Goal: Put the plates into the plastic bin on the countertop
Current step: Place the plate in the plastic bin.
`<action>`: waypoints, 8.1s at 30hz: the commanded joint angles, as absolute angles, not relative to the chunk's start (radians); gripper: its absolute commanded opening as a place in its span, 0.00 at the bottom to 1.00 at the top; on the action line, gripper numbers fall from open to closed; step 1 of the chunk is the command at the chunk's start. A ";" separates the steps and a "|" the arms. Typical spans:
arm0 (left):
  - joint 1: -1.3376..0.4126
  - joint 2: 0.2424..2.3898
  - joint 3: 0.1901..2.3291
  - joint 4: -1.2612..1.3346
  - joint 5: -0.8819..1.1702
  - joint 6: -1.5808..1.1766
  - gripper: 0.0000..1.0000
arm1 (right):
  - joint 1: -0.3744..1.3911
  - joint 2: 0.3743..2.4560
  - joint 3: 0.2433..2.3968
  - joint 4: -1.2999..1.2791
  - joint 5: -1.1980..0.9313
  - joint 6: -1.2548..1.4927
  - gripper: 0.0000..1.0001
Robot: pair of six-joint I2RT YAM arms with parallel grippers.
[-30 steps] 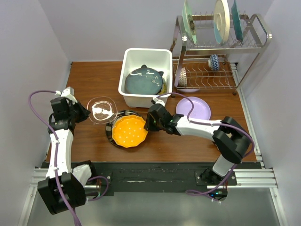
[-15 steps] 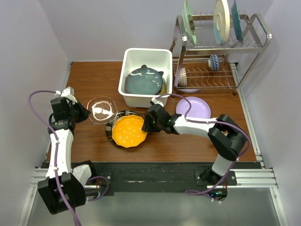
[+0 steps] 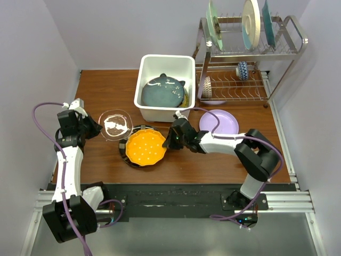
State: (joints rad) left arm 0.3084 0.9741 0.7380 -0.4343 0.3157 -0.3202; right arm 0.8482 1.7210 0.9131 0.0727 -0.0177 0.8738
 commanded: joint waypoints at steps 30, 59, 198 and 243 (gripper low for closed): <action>0.321 0.968 0.735 -0.396 0.333 -0.305 0.00 | 0.808 1.460 0.894 0.063 -0.063 0.887 0.00; 0.319 0.974 0.735 -0.396 0.339 -0.305 0.00 | 0.805 1.408 0.997 0.026 -0.130 0.867 0.00; 0.321 0.977 0.732 -0.391 0.356 -0.305 0.00 | 0.479 1.893 1.606 0.031 0.336 0.948 0.00; 0.321 0.979 0.727 -0.385 0.371 -0.304 0.00 | 0.482 1.913 1.574 0.262 0.058 1.015 0.68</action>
